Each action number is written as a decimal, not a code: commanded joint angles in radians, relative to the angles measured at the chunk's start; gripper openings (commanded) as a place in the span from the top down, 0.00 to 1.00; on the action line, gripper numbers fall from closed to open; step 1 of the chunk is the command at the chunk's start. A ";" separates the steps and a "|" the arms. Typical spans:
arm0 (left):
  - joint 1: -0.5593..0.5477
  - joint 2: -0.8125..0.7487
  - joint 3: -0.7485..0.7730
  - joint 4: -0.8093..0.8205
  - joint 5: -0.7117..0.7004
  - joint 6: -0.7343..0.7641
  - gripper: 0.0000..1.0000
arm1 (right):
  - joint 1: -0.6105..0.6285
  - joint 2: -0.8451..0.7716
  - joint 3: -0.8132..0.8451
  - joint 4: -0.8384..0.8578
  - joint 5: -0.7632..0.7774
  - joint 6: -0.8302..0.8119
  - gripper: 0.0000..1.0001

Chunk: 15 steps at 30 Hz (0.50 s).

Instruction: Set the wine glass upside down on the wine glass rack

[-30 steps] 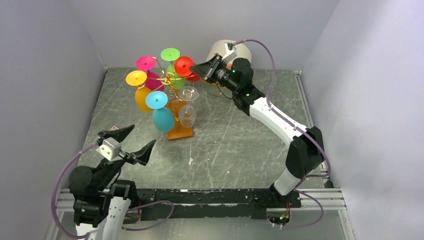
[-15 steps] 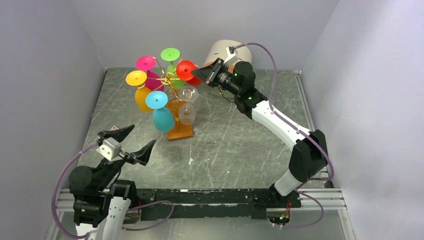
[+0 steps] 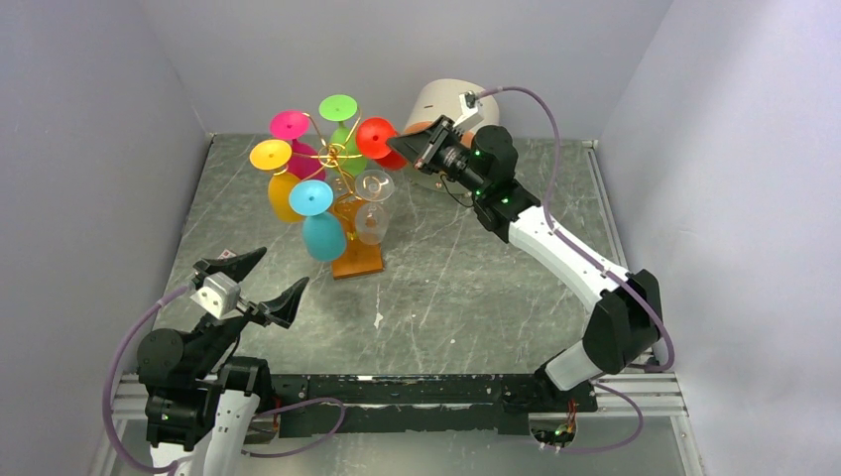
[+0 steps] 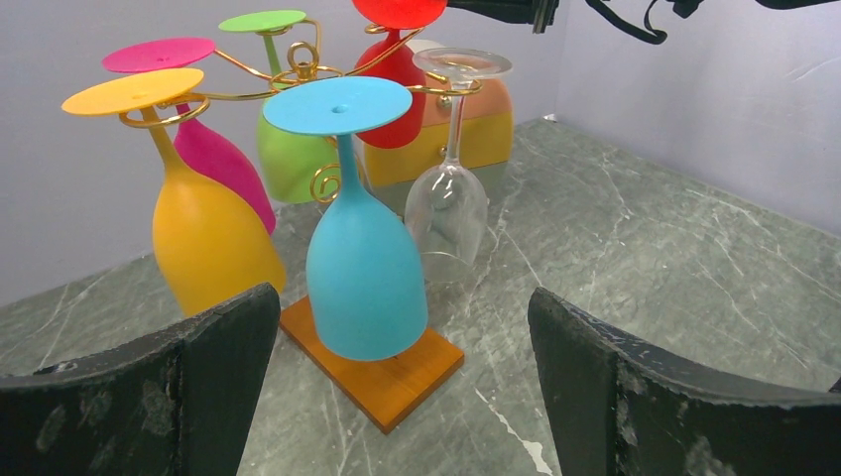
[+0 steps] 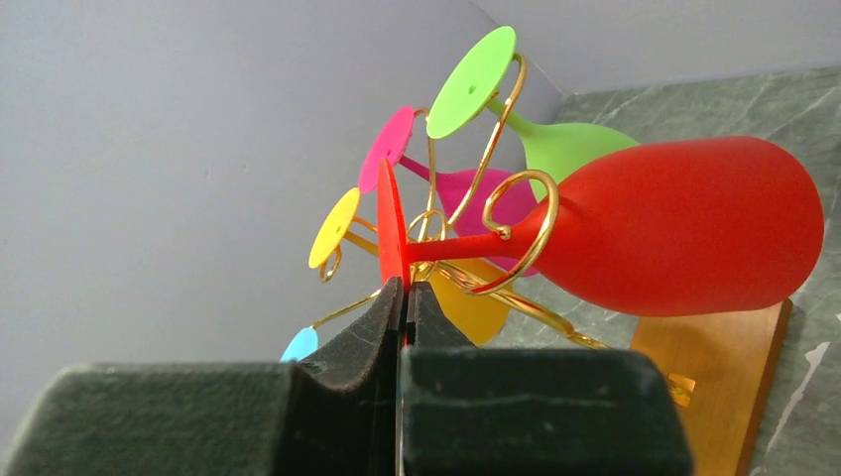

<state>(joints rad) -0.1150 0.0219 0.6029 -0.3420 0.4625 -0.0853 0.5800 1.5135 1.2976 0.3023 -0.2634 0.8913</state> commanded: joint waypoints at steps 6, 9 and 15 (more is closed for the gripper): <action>-0.005 0.004 -0.001 -0.009 -0.018 0.009 0.01 | -0.003 -0.052 -0.031 0.015 0.070 -0.008 1.00; -0.005 0.002 0.000 -0.011 -0.019 0.009 0.01 | -0.003 -0.061 -0.046 0.024 0.096 0.001 1.00; -0.005 -0.002 0.000 -0.012 -0.021 0.009 0.01 | -0.004 -0.052 -0.041 0.040 0.118 0.028 1.00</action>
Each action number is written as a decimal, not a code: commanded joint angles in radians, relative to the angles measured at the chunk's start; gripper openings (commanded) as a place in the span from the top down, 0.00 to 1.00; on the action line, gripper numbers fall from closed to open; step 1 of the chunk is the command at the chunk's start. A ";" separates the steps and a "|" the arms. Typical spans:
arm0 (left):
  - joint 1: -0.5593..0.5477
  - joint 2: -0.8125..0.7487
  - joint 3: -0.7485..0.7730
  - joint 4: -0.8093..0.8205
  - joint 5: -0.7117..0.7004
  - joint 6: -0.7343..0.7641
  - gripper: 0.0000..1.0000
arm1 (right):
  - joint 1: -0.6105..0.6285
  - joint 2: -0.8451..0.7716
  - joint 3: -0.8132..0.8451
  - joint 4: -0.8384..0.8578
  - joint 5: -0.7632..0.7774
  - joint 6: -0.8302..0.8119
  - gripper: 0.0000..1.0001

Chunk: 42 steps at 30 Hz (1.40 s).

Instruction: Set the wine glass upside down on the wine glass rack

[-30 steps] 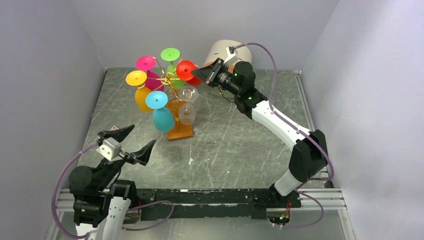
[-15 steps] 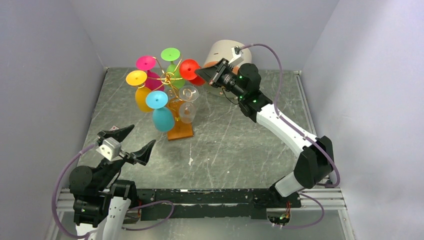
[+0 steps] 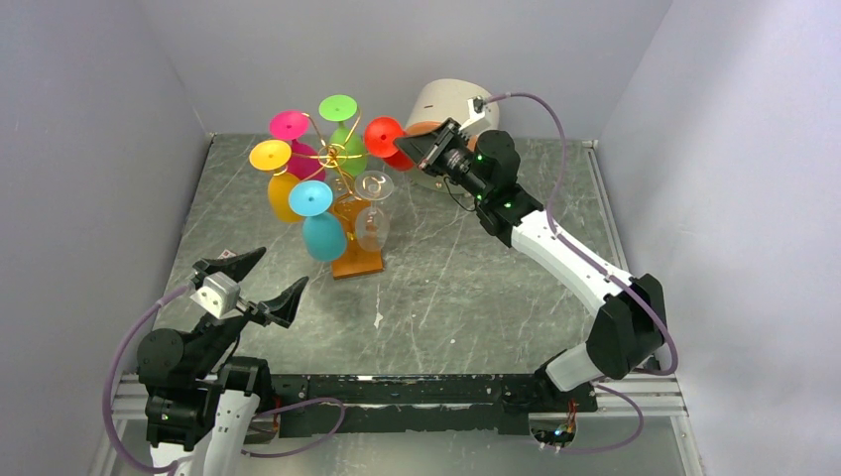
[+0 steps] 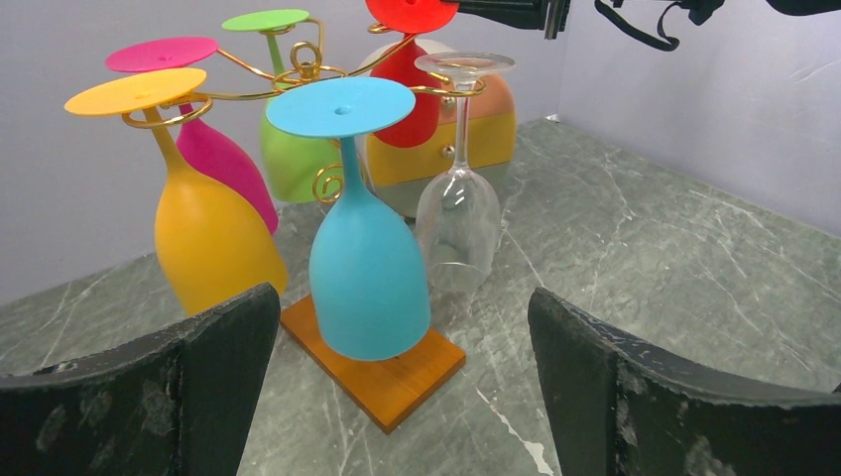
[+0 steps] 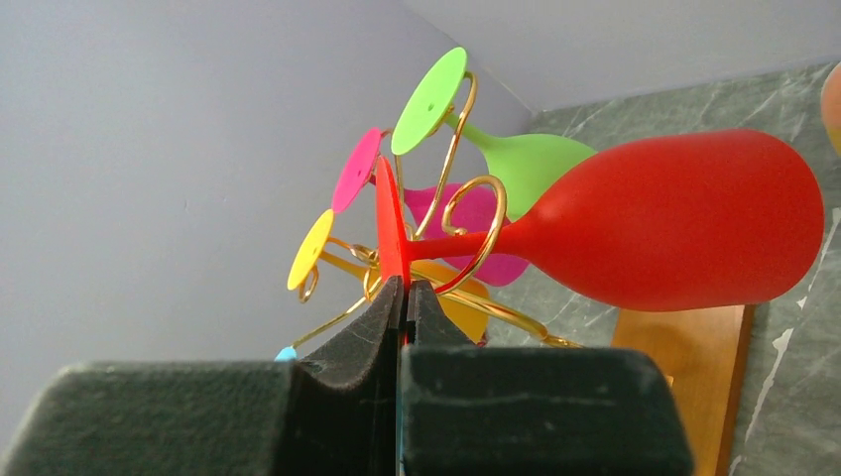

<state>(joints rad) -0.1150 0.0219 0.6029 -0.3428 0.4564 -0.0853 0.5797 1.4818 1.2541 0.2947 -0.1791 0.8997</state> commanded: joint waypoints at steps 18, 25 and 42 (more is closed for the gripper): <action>-0.005 -0.004 0.000 -0.012 -0.015 0.008 0.01 | -0.008 0.064 0.063 0.062 0.054 0.059 0.97; -0.005 -0.005 0.000 -0.014 -0.020 0.008 0.01 | -0.008 0.094 0.077 0.066 0.041 0.065 0.86; -0.005 -0.001 0.001 -0.015 -0.027 0.005 0.01 | -0.012 0.043 0.056 0.040 0.066 0.033 0.68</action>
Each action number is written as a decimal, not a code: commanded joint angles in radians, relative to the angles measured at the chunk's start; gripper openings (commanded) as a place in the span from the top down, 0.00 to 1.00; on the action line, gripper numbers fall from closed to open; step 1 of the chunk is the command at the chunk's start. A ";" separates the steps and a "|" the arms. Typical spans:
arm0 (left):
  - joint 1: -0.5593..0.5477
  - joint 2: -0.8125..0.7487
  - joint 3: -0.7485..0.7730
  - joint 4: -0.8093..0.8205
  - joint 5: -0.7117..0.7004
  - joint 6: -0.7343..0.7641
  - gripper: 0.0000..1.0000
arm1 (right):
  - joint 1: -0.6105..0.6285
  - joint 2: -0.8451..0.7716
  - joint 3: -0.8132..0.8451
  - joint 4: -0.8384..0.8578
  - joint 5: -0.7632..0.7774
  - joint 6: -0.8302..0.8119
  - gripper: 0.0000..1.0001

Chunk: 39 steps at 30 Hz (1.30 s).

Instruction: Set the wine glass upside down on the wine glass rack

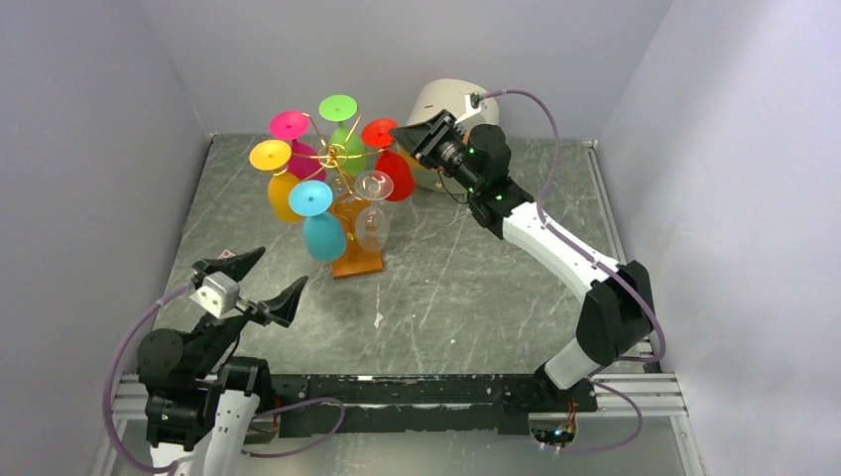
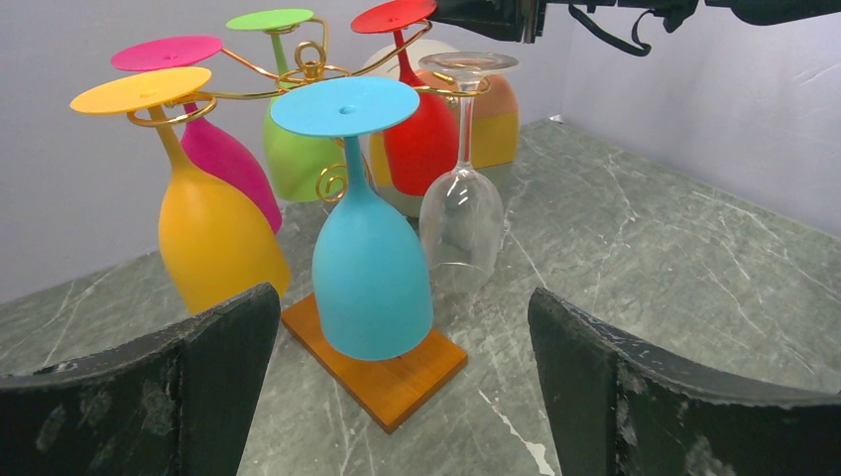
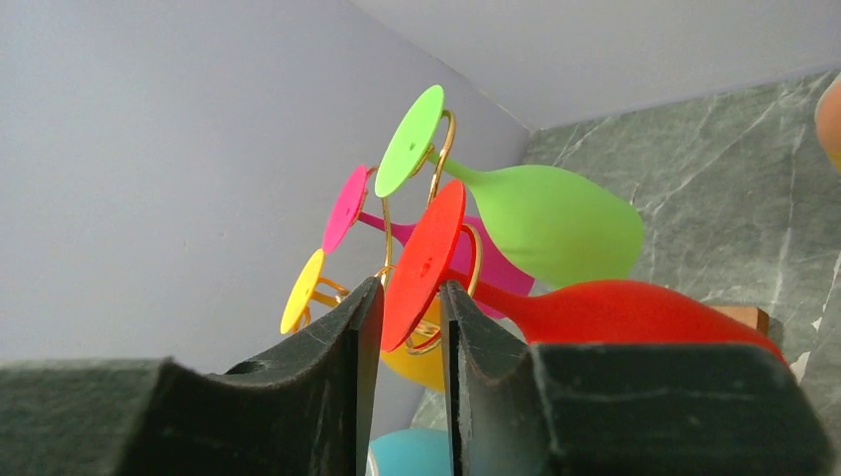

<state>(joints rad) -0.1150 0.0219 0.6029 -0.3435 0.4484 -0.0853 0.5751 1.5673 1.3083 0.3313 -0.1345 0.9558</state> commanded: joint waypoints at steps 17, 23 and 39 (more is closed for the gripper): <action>-0.005 0.070 0.127 -0.079 -0.225 -0.088 0.01 | -0.013 -0.338 -0.138 -0.161 0.054 -0.223 0.36; -0.005 0.152 0.275 -0.184 -0.343 -0.157 0.01 | -0.014 -0.494 -0.174 -0.381 0.061 -0.431 0.00; -0.035 0.272 0.380 -0.258 -0.502 -0.185 0.01 | -0.013 -0.877 -0.290 -0.795 0.156 -0.591 0.00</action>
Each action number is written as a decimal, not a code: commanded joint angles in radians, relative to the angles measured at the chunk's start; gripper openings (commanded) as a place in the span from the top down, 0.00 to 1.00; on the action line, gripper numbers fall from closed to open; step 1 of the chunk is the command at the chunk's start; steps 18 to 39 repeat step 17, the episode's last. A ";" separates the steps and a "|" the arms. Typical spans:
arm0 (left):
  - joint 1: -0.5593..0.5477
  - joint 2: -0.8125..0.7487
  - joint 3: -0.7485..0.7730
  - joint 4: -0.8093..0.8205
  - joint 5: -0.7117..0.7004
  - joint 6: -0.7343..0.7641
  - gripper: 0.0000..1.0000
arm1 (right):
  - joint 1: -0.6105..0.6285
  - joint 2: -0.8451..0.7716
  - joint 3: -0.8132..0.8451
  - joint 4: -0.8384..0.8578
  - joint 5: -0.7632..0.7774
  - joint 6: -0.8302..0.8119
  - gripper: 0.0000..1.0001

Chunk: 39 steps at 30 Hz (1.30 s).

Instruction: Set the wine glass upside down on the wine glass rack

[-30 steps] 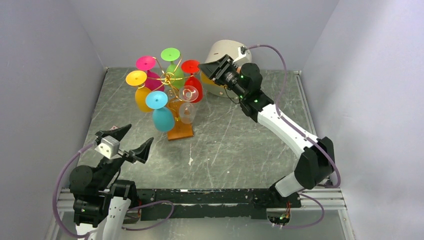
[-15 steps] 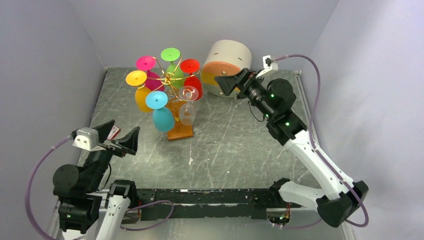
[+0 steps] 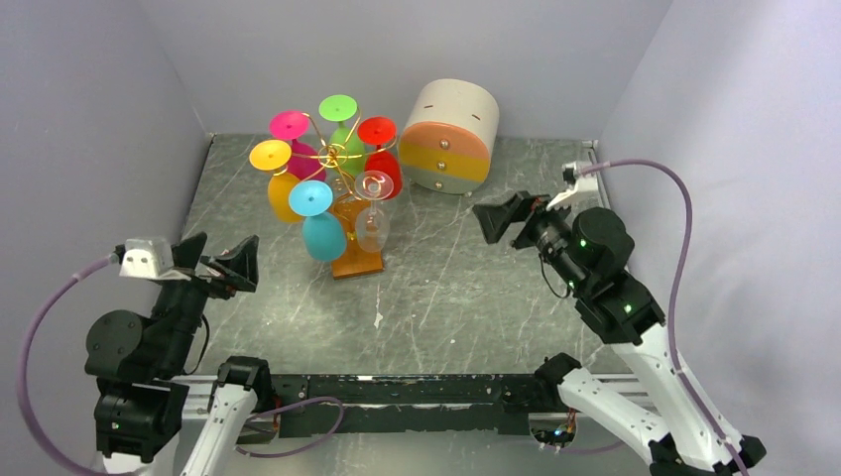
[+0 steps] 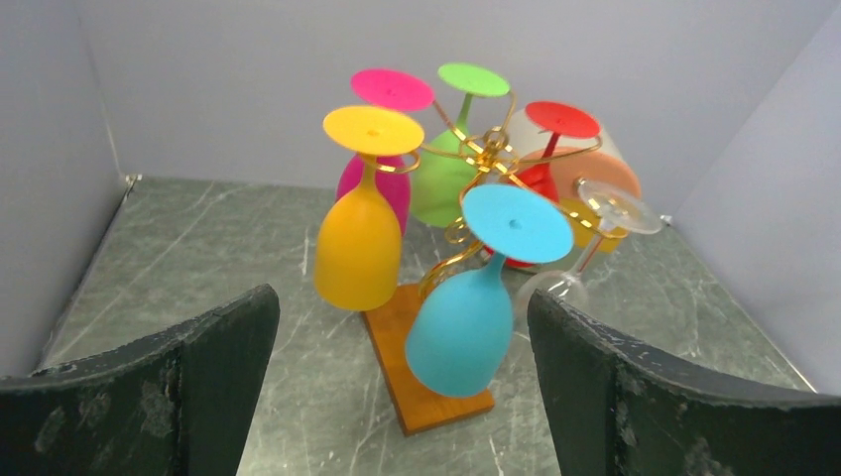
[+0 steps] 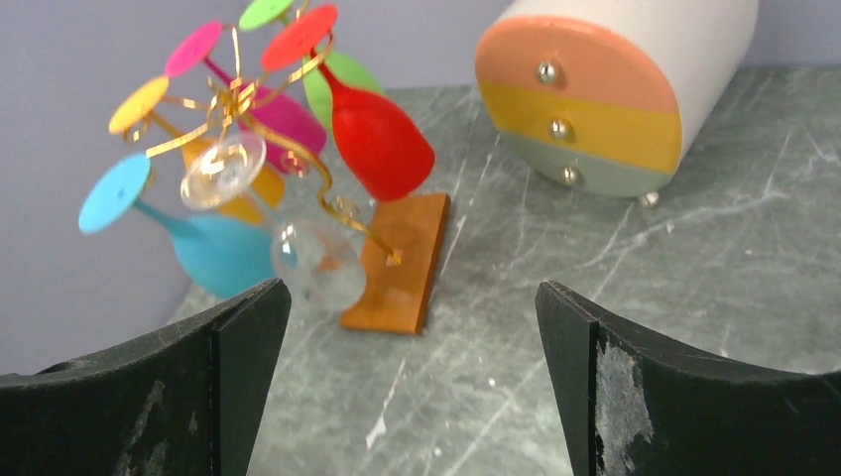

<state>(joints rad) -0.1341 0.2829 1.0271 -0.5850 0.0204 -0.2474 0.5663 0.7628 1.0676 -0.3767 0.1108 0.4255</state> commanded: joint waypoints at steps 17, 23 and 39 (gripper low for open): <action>-0.019 -0.080 -0.210 0.022 0.137 -0.096 0.01 | -0.004 -0.216 -0.192 -0.072 0.036 -0.039 0.00; -0.019 -0.080 -0.210 0.022 0.137 -0.096 0.01 | -0.004 -0.216 -0.192 -0.072 0.036 -0.039 0.00; -0.019 -0.080 -0.210 0.022 0.137 -0.096 0.01 | -0.004 -0.216 -0.192 -0.072 0.036 -0.039 0.00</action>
